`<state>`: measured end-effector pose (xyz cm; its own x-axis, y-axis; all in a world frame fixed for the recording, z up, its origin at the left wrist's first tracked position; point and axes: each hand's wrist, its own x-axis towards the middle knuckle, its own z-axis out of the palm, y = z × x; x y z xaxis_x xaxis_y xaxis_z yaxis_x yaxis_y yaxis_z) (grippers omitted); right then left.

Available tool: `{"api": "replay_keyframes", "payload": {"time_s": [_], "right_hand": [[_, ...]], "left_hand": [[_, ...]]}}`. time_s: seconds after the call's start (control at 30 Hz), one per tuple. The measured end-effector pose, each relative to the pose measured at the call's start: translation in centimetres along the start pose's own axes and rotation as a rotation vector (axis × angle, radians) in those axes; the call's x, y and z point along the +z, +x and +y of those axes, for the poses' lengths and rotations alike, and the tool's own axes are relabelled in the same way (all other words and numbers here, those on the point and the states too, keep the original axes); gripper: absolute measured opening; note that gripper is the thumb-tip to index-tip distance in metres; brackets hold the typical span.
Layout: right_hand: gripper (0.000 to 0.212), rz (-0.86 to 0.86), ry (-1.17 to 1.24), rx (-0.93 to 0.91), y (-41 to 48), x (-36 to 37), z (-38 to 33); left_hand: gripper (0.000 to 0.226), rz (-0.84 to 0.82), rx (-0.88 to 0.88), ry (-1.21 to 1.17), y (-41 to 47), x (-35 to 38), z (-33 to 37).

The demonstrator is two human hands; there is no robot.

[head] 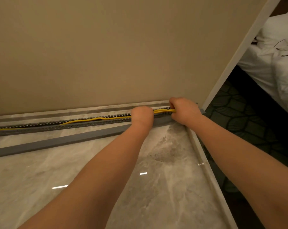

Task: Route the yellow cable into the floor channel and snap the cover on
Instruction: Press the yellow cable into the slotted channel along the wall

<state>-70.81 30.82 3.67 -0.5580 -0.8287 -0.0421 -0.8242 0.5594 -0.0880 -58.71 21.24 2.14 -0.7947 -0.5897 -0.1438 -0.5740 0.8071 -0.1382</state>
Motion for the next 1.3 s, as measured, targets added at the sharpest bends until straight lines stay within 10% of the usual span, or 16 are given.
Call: {"api": "replay_keyframes", "payload": {"time_s": [0.37,0.83,1.13,1.3], "right_hand": [[0.017,-0.162,0.760,0.025,3.1,-0.9,3.2],[0.010,-0.246,0.406,-0.087,5.8,-0.2,3.5],[0.033,-0.227,0.445,-0.079,5.7,0.2,4.0],[0.008,-0.272,0.426,-0.116,5.2,-0.4,4.3]], "left_hand": [[0.023,-0.021,-0.272,-0.083,0.5,-0.8,2.7],[0.022,-0.008,-0.393,-0.005,1.5,-1.0,4.1],[0.029,0.213,-0.175,-0.199,2.6,-0.2,7.3],[0.031,0.143,-0.214,-0.213,3.2,-0.2,7.2]]}}
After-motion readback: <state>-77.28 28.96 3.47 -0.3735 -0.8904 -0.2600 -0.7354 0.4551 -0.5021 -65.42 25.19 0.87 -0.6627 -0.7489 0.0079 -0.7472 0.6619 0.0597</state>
